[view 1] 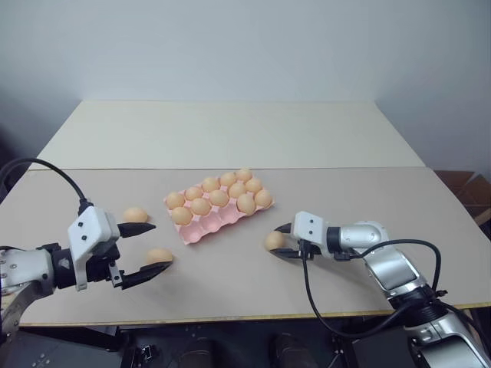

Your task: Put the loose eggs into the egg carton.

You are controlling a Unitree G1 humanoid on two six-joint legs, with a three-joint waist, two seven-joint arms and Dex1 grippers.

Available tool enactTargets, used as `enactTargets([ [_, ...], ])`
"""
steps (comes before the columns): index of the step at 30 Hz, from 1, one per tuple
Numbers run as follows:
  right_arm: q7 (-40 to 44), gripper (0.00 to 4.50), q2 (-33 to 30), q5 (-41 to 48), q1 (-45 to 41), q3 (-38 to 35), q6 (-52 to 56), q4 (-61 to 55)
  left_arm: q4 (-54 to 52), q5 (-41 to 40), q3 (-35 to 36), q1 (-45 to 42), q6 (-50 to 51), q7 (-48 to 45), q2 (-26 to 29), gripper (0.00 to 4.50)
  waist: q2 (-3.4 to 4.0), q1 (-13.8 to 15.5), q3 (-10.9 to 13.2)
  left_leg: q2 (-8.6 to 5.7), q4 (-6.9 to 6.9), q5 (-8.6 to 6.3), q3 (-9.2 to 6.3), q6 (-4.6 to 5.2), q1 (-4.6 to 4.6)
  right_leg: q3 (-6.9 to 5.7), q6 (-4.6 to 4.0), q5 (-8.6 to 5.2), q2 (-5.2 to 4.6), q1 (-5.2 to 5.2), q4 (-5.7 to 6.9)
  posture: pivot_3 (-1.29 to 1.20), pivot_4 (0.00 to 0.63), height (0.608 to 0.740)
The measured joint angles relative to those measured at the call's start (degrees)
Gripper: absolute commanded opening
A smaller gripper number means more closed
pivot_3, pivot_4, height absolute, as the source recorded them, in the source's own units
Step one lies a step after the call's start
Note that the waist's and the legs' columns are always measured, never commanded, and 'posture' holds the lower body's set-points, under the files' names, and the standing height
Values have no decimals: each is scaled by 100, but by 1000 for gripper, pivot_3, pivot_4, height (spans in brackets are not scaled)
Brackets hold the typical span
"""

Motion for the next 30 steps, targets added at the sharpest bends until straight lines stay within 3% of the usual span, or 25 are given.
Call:
enactTargets([
  [7,-133,2449,23,95,-472,-227,80,-395,0,0,33,37,8,-15,0,4500,1,-36,0,1,0,0,2,0,-2,5,1,1,2,-6,2,0,150,740],
  [12,-361,2449,600,181,-1380,-349,164,-596,5,16,176,190,13,-27,-2,4500,1,-35,0,11,-2,0,-3,0,3,-2,4,4,13,-6,10,0,150,740],
  [18,-559,2449,1279,-355,-1920,349,-418,555,3,47,201,245,10,-23,-7,4500,1,-5,0,0,-2,0,1,0,-4,-2,-16,5,-2,-6,6,0,150,740],
  [25,-668,2449,1567,-698,-2287,521,-1056,1563,-20,46,206,344,10,5,-61,4500,1,-28,0,4,-8,0,-1,0,-5,-5,-25,37,5,-9,5,0,150,740],
  [26,-656,3030,1605,-700,-2289,521,-1112,1654,-22,46,206,363,10,10,-77,4500,1,-29,0,5,-9,0,-1,0,-4,-5,-22,38,6,-9,5,0,150,740],
  [30,-630,4235,1626,-749,-2280,529,-1288,1853,-22,47,206,429,10,14,-92,4500,1,-34,0,6,-10,0,-1,-1,-4,-4,-19,39,6,-11,6,0,150,740],
])
